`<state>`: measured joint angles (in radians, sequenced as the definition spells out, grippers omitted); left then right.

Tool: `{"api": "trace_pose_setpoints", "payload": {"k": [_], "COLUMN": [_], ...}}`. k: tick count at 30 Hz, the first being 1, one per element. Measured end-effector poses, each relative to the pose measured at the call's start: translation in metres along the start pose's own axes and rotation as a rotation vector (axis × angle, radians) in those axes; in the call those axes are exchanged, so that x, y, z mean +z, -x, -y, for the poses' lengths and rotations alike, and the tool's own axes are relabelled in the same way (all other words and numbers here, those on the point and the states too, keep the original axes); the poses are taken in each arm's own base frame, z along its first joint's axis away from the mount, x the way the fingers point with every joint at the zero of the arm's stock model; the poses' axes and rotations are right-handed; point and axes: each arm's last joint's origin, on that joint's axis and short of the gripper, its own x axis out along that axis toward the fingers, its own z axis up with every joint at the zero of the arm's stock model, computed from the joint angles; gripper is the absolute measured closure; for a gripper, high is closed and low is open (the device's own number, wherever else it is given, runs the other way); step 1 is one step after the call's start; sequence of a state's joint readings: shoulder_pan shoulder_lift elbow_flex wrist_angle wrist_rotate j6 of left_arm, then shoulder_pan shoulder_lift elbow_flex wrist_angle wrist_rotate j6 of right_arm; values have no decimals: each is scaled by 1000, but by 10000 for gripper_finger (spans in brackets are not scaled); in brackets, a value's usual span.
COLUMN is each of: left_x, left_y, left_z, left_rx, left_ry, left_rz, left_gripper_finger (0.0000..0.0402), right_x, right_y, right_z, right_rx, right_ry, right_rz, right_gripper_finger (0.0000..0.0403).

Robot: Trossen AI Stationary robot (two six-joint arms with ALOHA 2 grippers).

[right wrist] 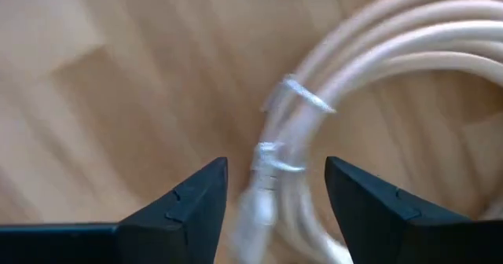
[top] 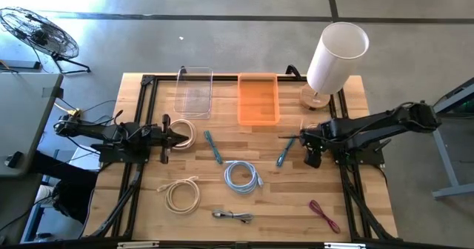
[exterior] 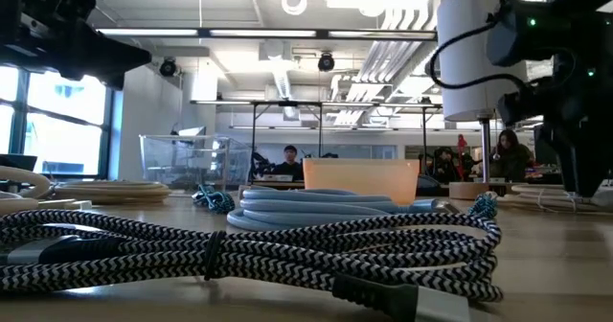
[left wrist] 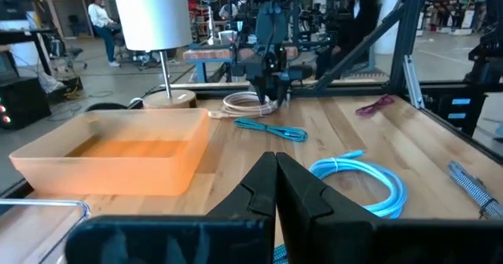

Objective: Pick & Place USB Port
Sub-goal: Put the right white HDMI cable into the orange bin

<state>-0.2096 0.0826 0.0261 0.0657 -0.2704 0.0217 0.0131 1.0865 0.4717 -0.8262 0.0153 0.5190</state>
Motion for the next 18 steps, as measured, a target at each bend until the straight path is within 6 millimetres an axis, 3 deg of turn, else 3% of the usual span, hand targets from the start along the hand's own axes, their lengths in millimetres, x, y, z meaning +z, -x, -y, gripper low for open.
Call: {"api": "trace_pose_setpoints", "payload": {"k": [10,13,17,18], "left_x": [5,6,6,6], "left_y": [0,0,0,0], "left_z": [1,1,1,1], "left_rx": [-33,-33,-34,-35], "left_ry": [20,22,49,59], "left_rz": [50,58,64,64], "left_gripper_finger": [401,401,401,401], "right_x": [2,3,5,5], "right_y": [-21,-25,-27,-27], "right_z": [0,-1,-3,-3], "right_rx": [-61,-71,-68,-69], "right_ry": [-55,-55,-68,-74], "right_rz": [-35,-65,-72,-70], "right_gripper_finger": [214,252,348,349]}}
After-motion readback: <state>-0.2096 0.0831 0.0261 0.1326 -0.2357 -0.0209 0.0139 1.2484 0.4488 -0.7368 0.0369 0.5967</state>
